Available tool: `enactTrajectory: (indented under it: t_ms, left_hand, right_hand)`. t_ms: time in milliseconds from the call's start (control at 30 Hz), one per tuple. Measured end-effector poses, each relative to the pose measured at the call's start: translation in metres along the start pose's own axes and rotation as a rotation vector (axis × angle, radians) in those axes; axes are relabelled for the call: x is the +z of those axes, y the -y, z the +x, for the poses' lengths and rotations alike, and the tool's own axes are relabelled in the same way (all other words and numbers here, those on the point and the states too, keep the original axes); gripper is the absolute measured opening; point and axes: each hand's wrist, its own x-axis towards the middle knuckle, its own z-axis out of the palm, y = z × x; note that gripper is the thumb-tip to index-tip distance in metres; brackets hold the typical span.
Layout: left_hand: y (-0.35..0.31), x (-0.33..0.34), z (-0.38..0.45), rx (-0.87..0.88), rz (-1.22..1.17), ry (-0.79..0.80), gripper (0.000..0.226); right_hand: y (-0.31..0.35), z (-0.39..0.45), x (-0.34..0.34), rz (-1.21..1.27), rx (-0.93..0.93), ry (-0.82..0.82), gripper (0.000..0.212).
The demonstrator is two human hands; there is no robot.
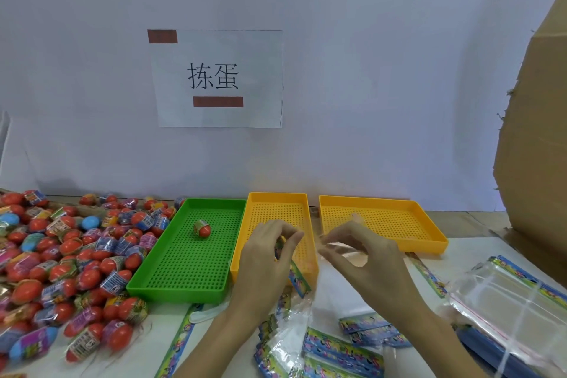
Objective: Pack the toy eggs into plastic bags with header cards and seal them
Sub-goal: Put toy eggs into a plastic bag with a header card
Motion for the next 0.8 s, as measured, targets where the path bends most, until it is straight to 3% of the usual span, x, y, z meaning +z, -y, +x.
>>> enactTrajectory:
  t_ms: [200, 267, 433, 633, 800]
  left_hand:
    - [0.011, -0.008, 0.004, 0.066, 0.058, -0.009, 0.017]
    - [0.01, -0.011, 0.005, 0.124, 0.1, -0.018, 0.021]
    - [0.006, -0.013, 0.007, 0.16, 0.09, 0.111, 0.067]
    - [0.01, -0.017, 0.01, 0.104, -0.074, 0.031, 0.038]
    - [0.014, -0.016, 0.007, 0.51, 0.303, -0.066, 0.018]
  right_hand:
    - [-0.005, 0.004, -0.001, 0.399, 0.171, 0.088, 0.02]
    - [-0.004, 0.003, 0.0, 0.37, 0.156, 0.08, 0.016]
    - [-0.001, -0.002, 0.002, 0.108, 0.041, 0.102, 0.006]
    - [0.007, -0.001, 0.001, 0.008, -0.082, 0.014, 0.023]
    - [0.004, -0.001, 0.004, -0.052, -0.113, -0.047, 0.022]
